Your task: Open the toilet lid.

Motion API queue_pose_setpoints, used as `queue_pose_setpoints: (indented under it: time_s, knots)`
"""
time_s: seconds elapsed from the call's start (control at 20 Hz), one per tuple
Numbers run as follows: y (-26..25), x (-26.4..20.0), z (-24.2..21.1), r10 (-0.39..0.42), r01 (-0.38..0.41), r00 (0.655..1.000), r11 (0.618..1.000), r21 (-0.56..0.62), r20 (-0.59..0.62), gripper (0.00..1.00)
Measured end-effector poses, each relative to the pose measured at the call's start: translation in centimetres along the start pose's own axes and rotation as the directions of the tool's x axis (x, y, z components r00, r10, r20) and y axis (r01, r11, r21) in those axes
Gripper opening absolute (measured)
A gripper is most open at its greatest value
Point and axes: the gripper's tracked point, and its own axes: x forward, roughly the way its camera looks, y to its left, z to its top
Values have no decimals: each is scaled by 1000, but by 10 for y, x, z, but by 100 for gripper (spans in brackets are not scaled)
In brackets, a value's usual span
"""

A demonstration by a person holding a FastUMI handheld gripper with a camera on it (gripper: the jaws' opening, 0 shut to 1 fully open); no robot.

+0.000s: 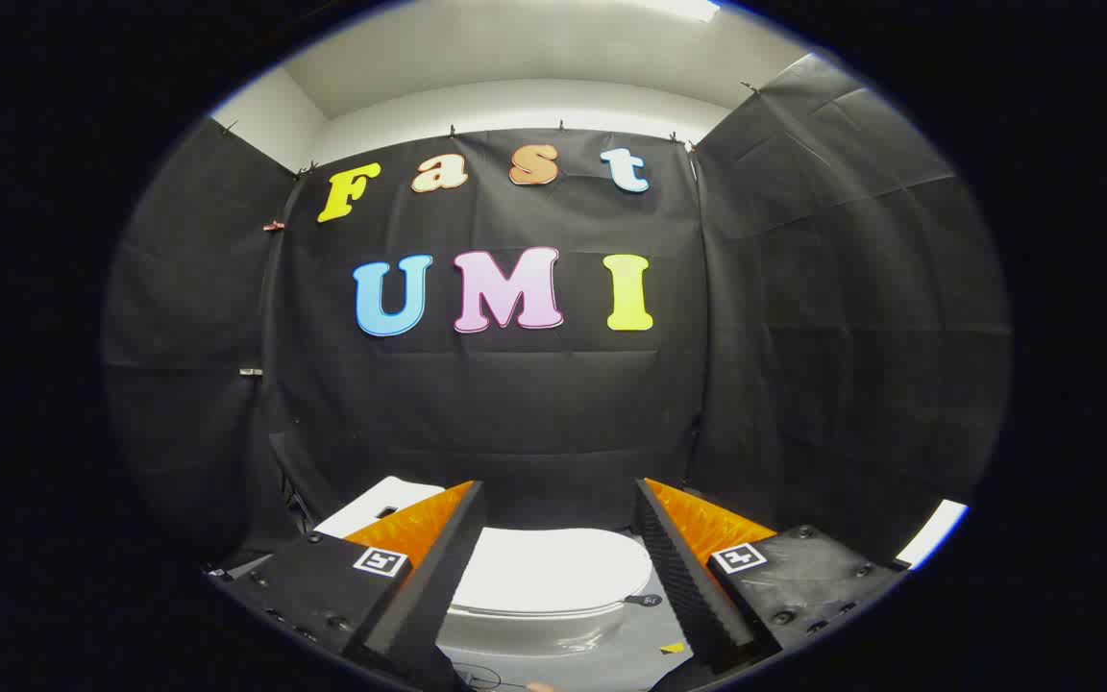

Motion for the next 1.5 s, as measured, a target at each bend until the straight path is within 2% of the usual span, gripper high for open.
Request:
queue_pose_setpoints:
  time_s: [1.1,1.5]
  knots:
    - [0,3,-1,-2,2,1000,1000,-3,-3,99]
    - [-18,24,-15,-31,32,999,999,39,-27,99]
